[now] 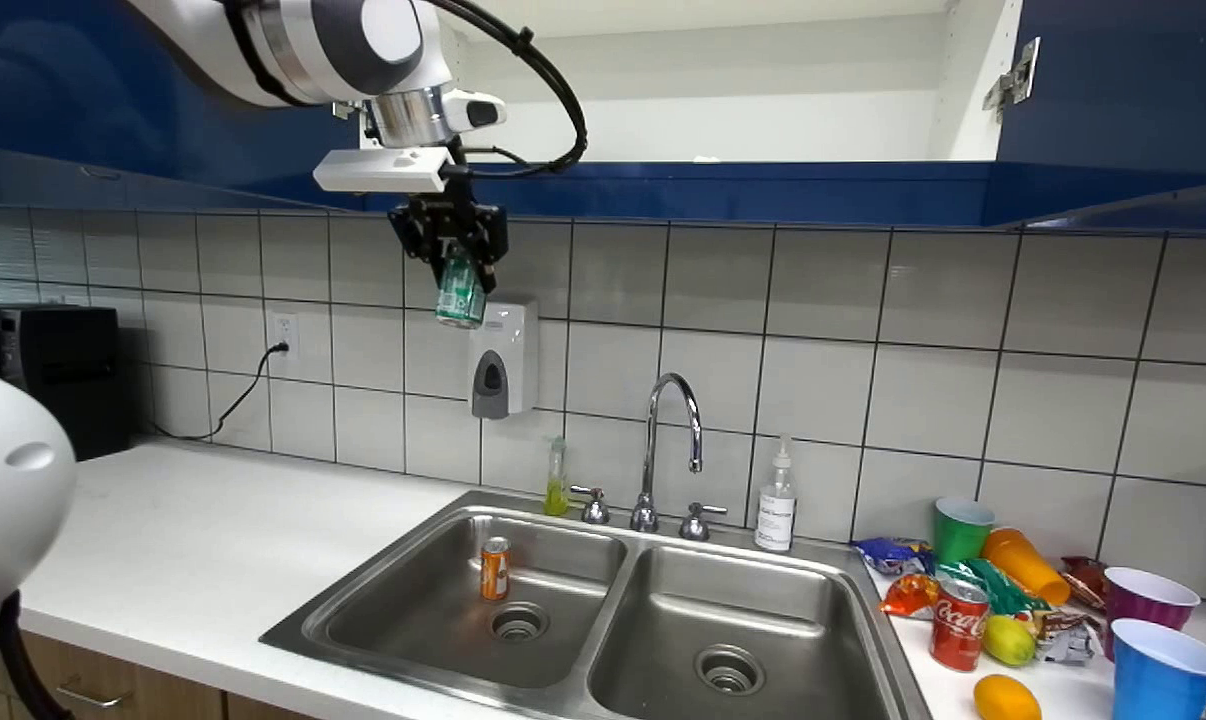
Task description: Remove the can from the cabinet
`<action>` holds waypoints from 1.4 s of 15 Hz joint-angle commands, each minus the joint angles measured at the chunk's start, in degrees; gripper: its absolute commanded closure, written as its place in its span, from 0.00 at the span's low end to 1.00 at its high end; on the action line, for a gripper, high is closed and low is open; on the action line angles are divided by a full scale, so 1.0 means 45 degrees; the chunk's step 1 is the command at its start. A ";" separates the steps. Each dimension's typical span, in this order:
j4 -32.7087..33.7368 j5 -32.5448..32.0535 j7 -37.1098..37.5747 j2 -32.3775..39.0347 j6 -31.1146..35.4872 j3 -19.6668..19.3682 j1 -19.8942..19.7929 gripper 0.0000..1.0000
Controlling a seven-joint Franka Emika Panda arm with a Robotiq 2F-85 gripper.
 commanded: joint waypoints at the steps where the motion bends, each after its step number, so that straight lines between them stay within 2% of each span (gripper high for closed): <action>1: -0.0640 0.0113 -0.0272 -0.0095 0.0868 0.0052 0.0038 0.62; 9: -0.0890 0.0261 -0.0926 0.1235 0.2243 -0.0109 0.0466 0.62; 21: -0.0715 0.0893 -0.1971 0.4333 0.4914 -0.0441 0.0748 0.62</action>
